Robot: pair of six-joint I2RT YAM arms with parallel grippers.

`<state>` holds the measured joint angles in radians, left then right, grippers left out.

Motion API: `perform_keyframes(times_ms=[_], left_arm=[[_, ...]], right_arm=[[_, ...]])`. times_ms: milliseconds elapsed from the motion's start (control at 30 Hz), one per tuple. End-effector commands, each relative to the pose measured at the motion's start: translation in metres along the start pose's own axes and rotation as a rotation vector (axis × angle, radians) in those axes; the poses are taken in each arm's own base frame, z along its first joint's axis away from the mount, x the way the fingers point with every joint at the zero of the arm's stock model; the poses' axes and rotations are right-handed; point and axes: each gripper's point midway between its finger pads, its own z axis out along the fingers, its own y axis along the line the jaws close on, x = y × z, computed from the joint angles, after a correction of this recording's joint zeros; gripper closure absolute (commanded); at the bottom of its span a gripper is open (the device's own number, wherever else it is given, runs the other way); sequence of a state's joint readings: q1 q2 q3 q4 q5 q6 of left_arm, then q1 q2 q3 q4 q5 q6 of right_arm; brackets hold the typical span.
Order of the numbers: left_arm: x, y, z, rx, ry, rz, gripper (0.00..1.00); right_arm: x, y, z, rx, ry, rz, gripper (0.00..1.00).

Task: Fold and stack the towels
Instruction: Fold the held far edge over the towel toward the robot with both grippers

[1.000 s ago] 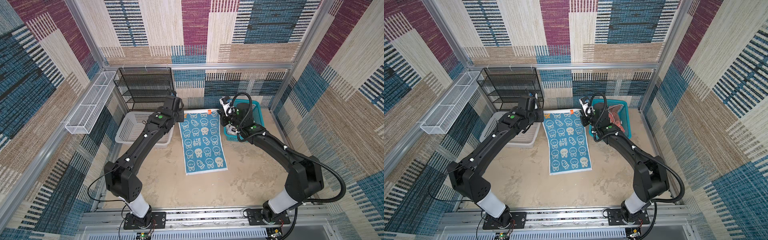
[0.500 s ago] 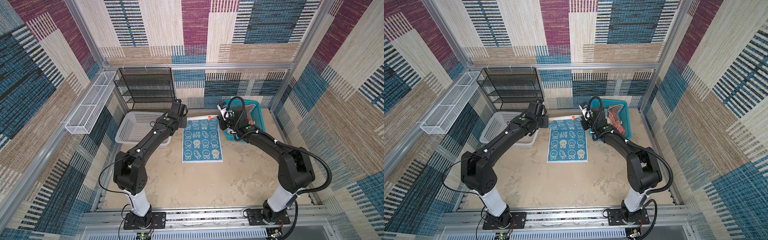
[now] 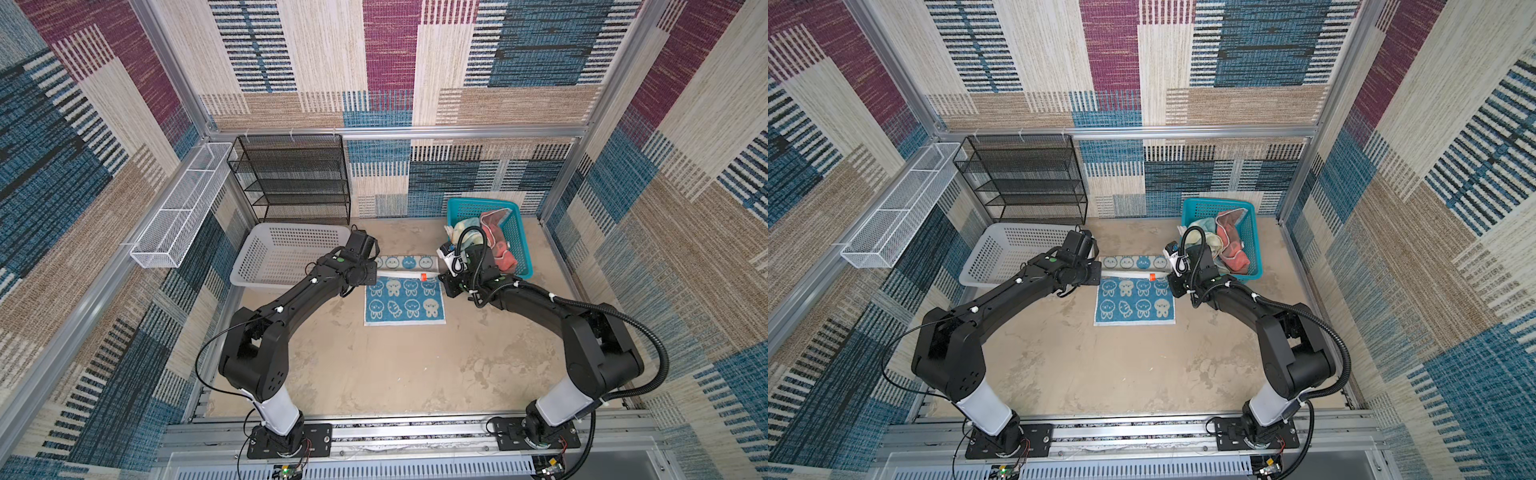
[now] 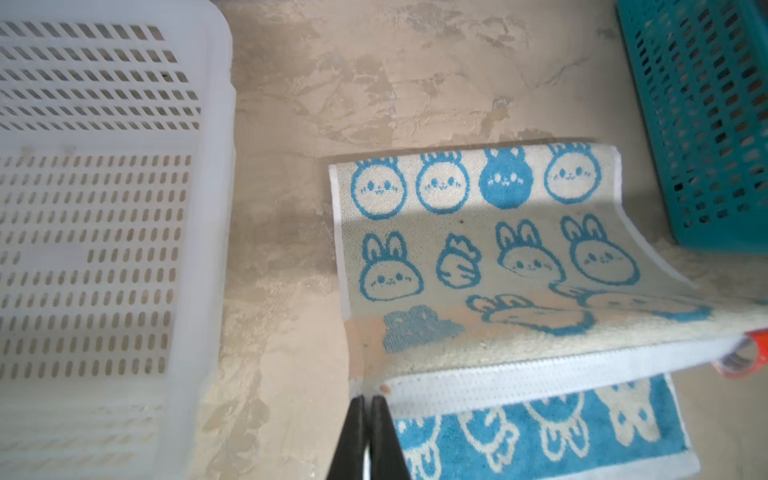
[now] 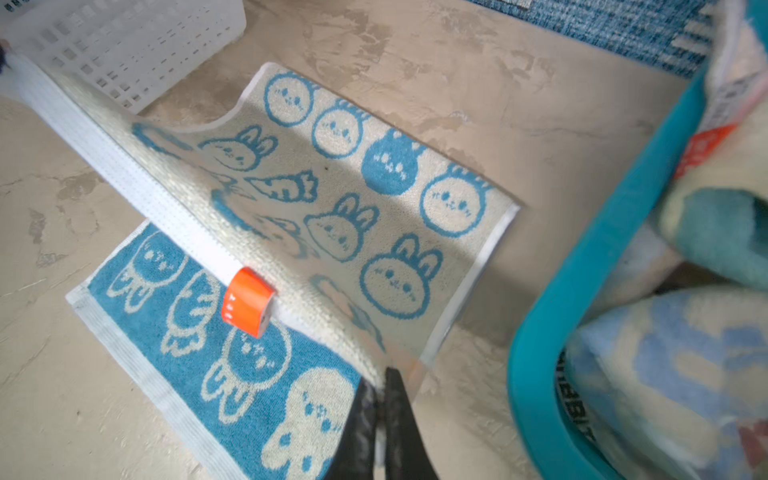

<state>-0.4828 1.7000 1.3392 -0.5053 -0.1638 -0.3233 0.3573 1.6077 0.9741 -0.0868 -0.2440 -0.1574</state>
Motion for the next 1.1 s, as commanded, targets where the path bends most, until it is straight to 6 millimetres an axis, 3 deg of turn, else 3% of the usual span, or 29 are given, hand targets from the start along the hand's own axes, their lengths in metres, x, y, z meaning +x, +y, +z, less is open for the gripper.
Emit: perform_keyframes(times_ms=[0,200,400,767,1067], left_arm=[[0.006,0.000,-0.005,-0.009,0.021,-0.035,1.00],[0.009,0.000,-0.024,-0.003,0.000,-0.060,1.00],[0.020,-0.004,-0.036,0.019,-0.002,-0.062,1.00],[0.069,-0.012,0.004,-0.001,0.135,-0.050,1.00],[0.074,-0.016,0.012,-0.003,0.155,-0.041,1.00]], right_arm=[[-0.003,0.008,-0.011,-0.036,-0.017,0.023,1.00],[-0.002,0.022,-0.030,-0.087,-0.027,0.053,1.00],[0.013,0.038,-0.042,-0.150,-0.007,0.105,1.00],[0.073,0.059,-0.018,-0.266,0.136,0.223,1.00],[0.077,0.057,-0.012,-0.257,0.152,0.227,1.00]])
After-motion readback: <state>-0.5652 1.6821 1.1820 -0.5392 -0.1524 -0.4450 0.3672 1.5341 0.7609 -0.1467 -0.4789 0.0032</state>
